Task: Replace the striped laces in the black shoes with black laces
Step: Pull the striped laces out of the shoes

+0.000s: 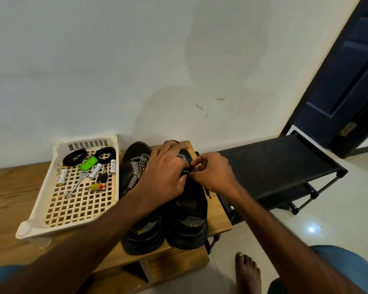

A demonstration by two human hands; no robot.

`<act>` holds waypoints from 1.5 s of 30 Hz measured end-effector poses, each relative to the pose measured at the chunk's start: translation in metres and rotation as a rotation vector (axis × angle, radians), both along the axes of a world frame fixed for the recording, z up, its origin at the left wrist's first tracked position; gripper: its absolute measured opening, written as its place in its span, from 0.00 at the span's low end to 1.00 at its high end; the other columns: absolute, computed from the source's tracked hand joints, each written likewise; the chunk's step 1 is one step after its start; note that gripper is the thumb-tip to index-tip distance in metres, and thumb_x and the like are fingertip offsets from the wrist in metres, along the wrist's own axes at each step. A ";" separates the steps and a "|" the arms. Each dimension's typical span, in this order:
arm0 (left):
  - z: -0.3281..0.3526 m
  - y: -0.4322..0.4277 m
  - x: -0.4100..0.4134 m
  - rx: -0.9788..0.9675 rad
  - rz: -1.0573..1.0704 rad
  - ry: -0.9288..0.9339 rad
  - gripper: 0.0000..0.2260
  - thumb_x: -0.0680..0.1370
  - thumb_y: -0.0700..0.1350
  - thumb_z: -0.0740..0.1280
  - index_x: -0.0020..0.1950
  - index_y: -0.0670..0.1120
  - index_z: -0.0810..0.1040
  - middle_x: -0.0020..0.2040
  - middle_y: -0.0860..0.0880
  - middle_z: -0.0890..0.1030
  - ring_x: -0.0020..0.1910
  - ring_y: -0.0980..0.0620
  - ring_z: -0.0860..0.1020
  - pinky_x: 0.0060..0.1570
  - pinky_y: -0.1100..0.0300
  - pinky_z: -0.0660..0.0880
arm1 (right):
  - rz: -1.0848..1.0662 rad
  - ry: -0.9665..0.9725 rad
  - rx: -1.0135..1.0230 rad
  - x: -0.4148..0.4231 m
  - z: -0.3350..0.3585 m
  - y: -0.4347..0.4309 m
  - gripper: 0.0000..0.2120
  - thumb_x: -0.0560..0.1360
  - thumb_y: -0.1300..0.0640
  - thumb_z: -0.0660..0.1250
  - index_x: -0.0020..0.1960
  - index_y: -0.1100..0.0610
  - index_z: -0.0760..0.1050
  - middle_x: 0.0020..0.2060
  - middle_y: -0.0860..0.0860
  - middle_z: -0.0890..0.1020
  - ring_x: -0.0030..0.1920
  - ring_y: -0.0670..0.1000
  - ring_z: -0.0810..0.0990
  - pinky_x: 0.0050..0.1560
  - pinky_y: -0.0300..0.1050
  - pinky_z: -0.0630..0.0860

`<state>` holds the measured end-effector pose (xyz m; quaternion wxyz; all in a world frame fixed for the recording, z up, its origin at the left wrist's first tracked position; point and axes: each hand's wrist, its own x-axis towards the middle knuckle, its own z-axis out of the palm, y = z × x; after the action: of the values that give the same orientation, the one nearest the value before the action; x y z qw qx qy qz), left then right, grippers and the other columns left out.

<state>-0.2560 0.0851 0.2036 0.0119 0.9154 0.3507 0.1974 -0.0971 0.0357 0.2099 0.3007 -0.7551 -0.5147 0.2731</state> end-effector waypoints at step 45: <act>0.007 -0.002 -0.021 -0.502 0.373 -0.301 0.05 0.70 0.45 0.77 0.38 0.52 0.82 0.38 0.57 0.82 0.36 0.62 0.78 0.35 0.70 0.71 | 0.218 0.328 0.081 0.004 0.013 0.005 0.12 0.77 0.67 0.71 0.56 0.54 0.84 0.51 0.50 0.87 0.53 0.47 0.86 0.56 0.41 0.83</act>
<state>-0.2770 0.0830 0.2103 0.2520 0.7646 0.5439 0.2367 -0.0927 0.0402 0.2233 0.3791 -0.6275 -0.5482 0.4024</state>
